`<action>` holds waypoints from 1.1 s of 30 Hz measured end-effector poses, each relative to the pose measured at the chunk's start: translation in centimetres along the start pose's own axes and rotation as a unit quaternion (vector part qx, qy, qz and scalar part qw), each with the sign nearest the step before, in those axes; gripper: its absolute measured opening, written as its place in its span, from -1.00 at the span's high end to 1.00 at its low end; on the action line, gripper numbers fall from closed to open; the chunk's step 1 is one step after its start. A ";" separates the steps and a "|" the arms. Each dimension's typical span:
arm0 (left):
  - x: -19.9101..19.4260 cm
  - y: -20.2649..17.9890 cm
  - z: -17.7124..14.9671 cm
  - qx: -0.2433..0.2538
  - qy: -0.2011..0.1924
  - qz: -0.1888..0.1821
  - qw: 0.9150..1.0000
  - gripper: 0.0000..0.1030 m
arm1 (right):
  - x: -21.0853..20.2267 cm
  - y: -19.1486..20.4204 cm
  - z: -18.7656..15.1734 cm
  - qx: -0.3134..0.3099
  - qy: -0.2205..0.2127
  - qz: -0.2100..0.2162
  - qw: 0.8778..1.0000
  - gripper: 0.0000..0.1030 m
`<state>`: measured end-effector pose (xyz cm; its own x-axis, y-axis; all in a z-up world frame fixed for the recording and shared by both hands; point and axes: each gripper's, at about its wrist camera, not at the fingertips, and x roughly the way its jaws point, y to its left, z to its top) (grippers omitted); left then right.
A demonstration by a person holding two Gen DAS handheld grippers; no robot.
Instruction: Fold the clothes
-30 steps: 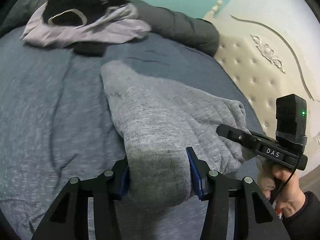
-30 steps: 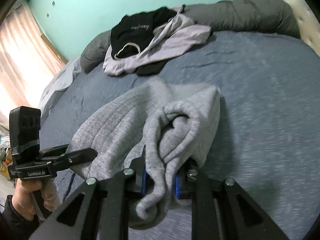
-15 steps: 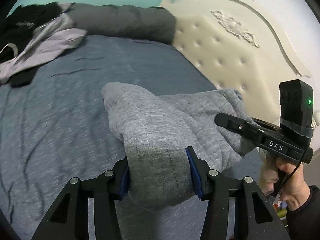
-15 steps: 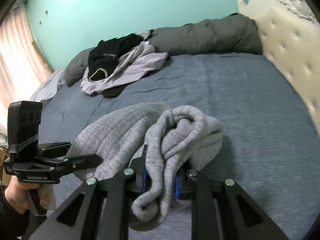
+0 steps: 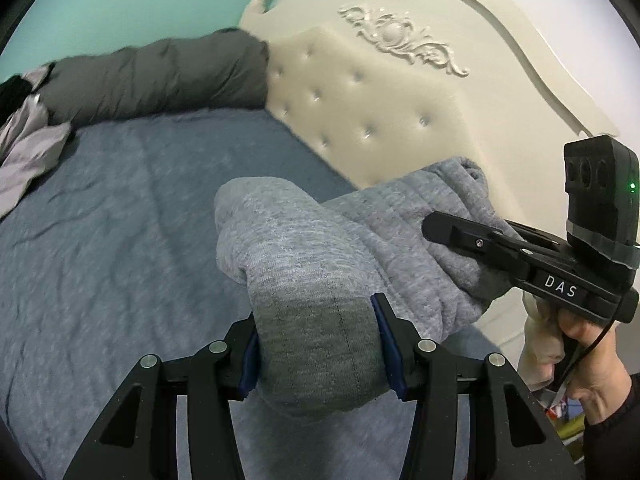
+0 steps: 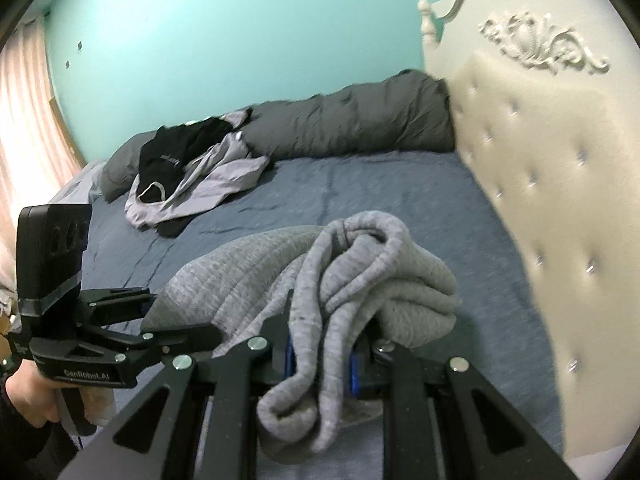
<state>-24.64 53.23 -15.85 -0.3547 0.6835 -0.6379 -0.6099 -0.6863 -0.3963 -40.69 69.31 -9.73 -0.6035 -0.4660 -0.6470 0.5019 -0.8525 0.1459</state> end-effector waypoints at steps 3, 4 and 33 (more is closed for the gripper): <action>1.6 -1.5 1.1 0.004 -0.016 0.004 1.000 -0.03 | 0.1 -2.0 0.2 -0.007 -0.011 -0.009 1.000 0.64; 2.1 -1.9 1.2 0.007 -0.023 0.008 1.000 -0.03 | 0.4 -2.6 0.1 -0.008 -0.012 -0.010 1.000 0.64; 11.3 1.2 -13.4 -0.129 0.096 -0.072 0.984 -0.07 | 5.0 -12.4 -14.2 0.193 0.102 -0.015 0.976 0.62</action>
<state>-19.92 56.78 -32.39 -0.1228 0.7354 -0.6664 -0.4347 -0.6435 -0.6300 -41.14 80.87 -25.37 -0.4586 -0.4171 -0.7847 0.1916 -0.9087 0.3710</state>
